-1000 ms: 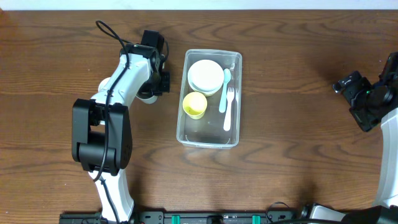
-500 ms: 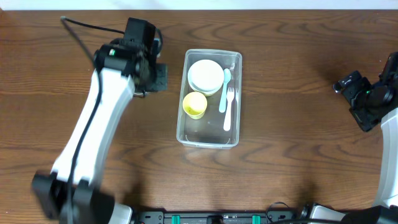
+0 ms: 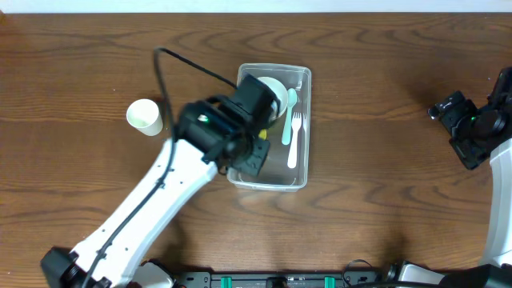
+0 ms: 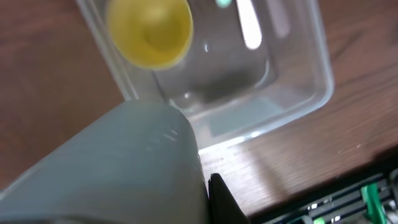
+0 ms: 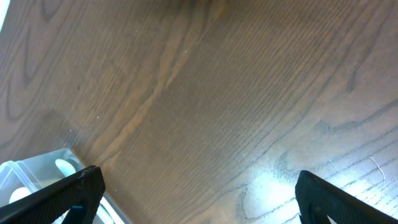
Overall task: Pack container
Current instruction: 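Lower the grey cup into the container beside the yellow cup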
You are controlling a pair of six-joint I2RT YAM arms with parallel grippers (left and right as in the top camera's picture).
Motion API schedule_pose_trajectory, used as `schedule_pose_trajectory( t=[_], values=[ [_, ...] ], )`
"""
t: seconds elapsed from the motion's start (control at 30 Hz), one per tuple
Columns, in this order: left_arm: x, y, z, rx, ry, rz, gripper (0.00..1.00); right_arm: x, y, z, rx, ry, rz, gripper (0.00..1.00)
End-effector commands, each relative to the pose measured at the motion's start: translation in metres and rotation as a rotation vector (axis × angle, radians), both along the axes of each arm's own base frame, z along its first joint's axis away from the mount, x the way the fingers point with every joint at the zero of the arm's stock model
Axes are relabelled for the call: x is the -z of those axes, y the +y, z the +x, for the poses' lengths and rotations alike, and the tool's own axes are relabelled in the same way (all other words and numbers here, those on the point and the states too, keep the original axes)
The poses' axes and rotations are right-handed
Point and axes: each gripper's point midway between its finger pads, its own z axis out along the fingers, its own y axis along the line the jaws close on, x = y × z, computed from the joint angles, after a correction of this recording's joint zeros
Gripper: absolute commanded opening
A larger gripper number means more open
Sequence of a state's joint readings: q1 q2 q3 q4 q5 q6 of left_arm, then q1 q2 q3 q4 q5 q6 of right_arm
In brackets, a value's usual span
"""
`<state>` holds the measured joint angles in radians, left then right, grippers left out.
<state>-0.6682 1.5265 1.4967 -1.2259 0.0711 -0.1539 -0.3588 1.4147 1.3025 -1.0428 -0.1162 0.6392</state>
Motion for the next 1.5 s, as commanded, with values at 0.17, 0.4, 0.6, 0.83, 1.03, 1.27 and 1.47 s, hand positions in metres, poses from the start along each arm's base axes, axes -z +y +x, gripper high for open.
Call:
schedule_pose_trajectory(
  t=[0.17,0.4,0.6,0.83,1.03,1.27,1.47],
  values=[
    [0.039,-0.022,-0.017,0.000,0.030,0.008,0.06,-0.001,-0.003,0.000,0.004,-0.001,-0.002,0.99],
    [0.055,-0.043,-0.023,0.039,0.026,0.008,0.06,-0.001,-0.003,0.000,0.004,-0.001,-0.002,0.99],
    [0.076,-0.041,-0.019,0.033,0.052,0.077,0.06,-0.001,-0.003,0.000,0.004,-0.001,-0.002,0.99],
    [0.102,-0.037,-0.007,0.023,0.051,0.163,0.06,-0.001,-0.003,0.000,0.004,-0.001,-0.002,0.99],
    [0.108,-0.033,0.004,-0.057,0.008,0.201,0.06,-0.001,-0.003,0.000,0.004,-0.001,-0.002,0.99],
    [0.106,-0.025,0.019,-0.184,-0.031,0.193,0.06,-0.001,-0.003,0.000,0.004,-0.001,-0.002,0.99],
    [0.105,-0.027,0.026,-0.228,-0.046,0.163,0.06,-0.001,-0.003,0.000,0.004,-0.001,-0.002,0.99]
  ],
)
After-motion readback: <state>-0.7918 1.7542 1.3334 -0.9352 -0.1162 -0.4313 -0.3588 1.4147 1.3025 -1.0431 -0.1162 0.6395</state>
